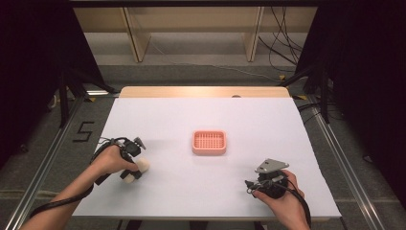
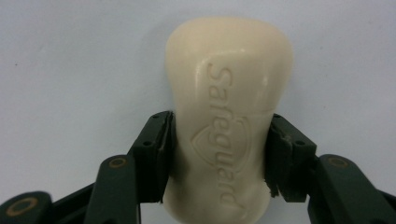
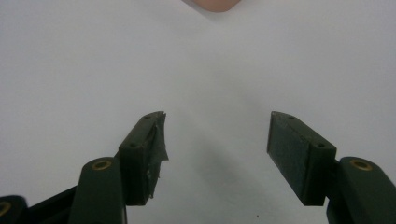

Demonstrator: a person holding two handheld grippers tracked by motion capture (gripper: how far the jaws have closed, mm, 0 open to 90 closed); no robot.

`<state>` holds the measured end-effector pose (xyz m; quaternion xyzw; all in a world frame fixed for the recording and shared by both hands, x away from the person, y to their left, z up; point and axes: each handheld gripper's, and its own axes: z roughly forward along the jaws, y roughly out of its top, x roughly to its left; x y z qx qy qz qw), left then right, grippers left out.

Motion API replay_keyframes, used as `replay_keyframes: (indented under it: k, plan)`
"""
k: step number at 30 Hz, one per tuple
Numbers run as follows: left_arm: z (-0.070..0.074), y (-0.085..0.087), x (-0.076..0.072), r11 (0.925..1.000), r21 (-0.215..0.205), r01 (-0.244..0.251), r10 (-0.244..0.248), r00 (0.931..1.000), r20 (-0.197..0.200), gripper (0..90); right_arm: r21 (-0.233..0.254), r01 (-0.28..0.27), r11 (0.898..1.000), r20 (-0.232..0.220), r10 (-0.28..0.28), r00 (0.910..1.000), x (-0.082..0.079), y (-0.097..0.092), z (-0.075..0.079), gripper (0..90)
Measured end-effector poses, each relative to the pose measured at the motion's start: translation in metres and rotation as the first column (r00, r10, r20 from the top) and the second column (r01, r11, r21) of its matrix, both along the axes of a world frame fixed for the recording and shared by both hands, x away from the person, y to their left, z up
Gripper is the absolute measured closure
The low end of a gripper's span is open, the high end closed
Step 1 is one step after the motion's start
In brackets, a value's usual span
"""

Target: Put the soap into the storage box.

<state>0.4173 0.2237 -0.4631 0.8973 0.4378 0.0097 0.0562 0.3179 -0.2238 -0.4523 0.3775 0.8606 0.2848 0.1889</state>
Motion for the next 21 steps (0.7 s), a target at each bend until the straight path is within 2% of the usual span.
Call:
replay_keyframes:
  k: [2, 5, 7, 9, 17, 18, 19, 20, 21]
  plan:
    - [0.0001, 0.0006, -0.0007, 0.9999, -0.010, -0.009, 0.009, 1.0000, -0.001, 46.4, -0.001, -0.001, 1.000, 0.001, 0.001, 1.0000, 0.0001, 0.0000, -0.0001, 37.8]
    - [0.0013, 0.0023, -0.0011, 1.0000, 0.005, 0.002, -0.002, 1.0000, -0.008, 46.7, 0.004, 0.007, 1.000, -0.005, -0.007, 1.0000, -0.0003, 0.0007, 0.0000, 37.8]
    - [0.0000, 0.0021, -0.0028, 0.9999, -0.010, -0.006, 0.006, 0.9999, 0.011, 46.8, -0.001, 0.002, 1.000, 0.001, -0.002, 1.0000, 0.0000, 0.0002, -0.0001, 37.7]
    - [0.0007, 0.0025, -0.0031, 1.0000, -0.009, -0.001, 0.001, 1.0000, 0.007, 47.0, 0.003, 0.008, 1.000, -0.002, -0.008, 1.0000, -0.0002, 0.0003, 0.0000, 37.7]
    - [0.0011, 0.0076, -0.0052, 0.9988, -0.048, -0.008, 0.009, 0.9997, 0.024, 47.5, 0.001, 0.005, 1.000, 0.002, -0.005, 1.0000, -0.0002, -0.0003, 0.0002, 37.6]
    - [0.0009, 0.0070, -0.0070, 0.9976, -0.061, -0.033, 0.034, 0.9993, 0.014, 47.5, 0.010, 0.016, 1.000, -0.010, -0.016, 0.9998, -0.0008, 0.0002, 0.0010, 37.6]
    - [0.0005, 0.0074, -0.0082, 0.9967, -0.071, -0.038, 0.040, 0.9989, 0.025, 47.6, 0.004, 0.009, 1.000, 0.001, -0.009, 1.0000, -0.0001, -0.0003, 0.0002, 37.6]
    - [0.0018, 0.0085, -0.0073, 0.9982, -0.059, -0.014, 0.016, 0.9992, 0.036, 47.6, 0.003, 0.007, 1.000, 0.002, -0.007, 1.0000, 0.0001, -0.0005, 0.0000, 37.5]
    - [0.0021, 0.0090, -0.0075, 0.9981, -0.061, -0.011, 0.013, 0.9992, 0.038, 47.7, 0.003, 0.007, 1.000, 0.000, -0.007, 1.0000, -0.0002, -0.0002, 0.0000, 37.5]
